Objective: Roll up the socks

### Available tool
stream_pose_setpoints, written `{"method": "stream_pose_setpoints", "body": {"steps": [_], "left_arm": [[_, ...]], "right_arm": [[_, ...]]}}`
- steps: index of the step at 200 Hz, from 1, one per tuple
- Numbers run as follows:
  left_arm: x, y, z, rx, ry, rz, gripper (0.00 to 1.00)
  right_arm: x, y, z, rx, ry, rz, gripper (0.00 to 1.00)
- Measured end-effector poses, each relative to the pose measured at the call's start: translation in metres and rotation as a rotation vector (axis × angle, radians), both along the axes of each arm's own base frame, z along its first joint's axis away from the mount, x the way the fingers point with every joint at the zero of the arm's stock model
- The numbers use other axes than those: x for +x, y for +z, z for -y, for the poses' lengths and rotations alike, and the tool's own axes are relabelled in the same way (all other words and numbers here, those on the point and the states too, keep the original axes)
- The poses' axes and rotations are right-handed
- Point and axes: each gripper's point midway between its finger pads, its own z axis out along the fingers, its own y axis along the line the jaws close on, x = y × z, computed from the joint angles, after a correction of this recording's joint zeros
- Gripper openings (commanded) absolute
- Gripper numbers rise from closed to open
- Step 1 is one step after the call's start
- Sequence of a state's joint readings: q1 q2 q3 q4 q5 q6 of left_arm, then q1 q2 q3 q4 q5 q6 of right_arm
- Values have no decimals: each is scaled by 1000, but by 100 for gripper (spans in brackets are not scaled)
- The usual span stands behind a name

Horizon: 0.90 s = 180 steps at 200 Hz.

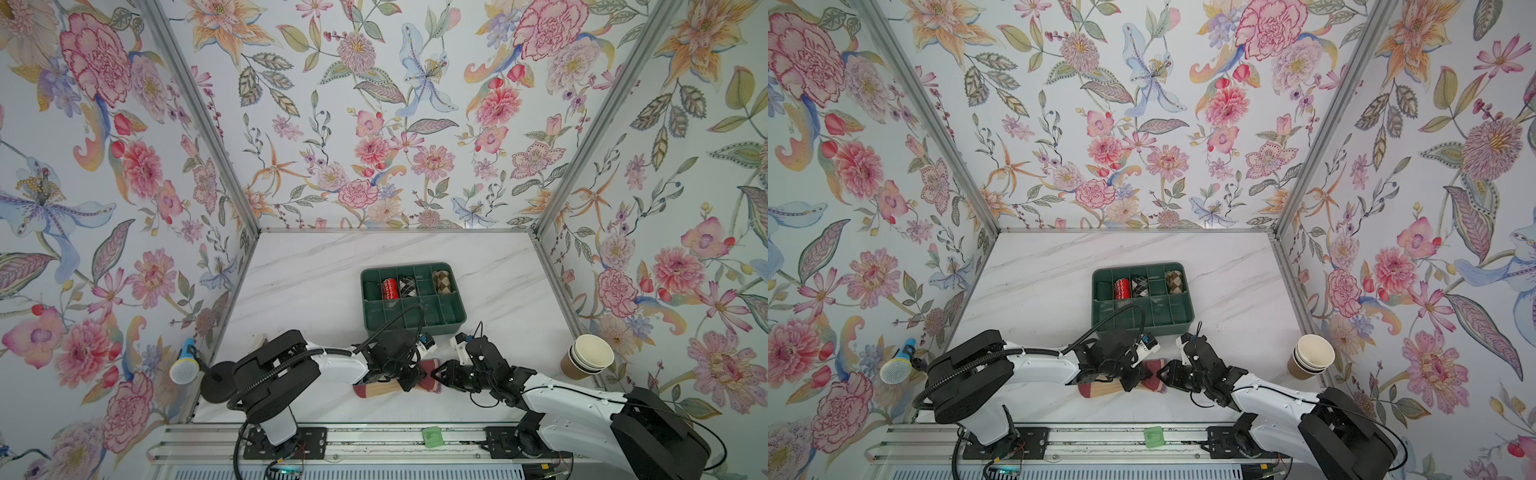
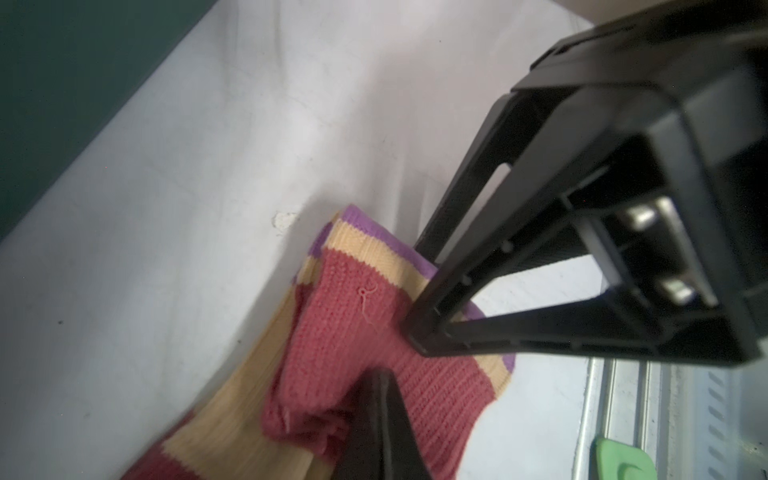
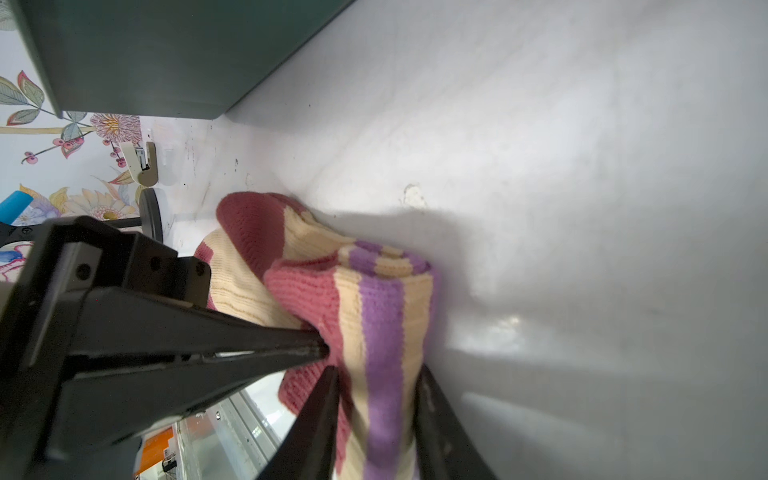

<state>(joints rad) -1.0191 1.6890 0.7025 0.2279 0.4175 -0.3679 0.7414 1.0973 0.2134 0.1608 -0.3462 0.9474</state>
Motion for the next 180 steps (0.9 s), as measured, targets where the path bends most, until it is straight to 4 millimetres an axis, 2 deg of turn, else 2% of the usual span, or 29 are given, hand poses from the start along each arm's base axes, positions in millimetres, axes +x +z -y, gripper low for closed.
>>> {"method": "stream_pose_setpoints", "body": {"steps": [29,75,103,151,180], "left_arm": [[0,0,0,-5,-1,-3,0],[0,1,1,-12,-1,-14,0],[-1,1,1,-14,-2,-16,0],[3,7,6,-18,-2,-12,0],[6,14,11,-25,-2,-8,0]], "right_arm": [[-2,-1,1,7,-4,-7,30],[-3,-5,4,0,-20,-20,9],[-1,-4,6,-29,-23,4,6],[14,17,15,-101,-59,106,3],[19,18,23,-165,-66,126,3]]}}
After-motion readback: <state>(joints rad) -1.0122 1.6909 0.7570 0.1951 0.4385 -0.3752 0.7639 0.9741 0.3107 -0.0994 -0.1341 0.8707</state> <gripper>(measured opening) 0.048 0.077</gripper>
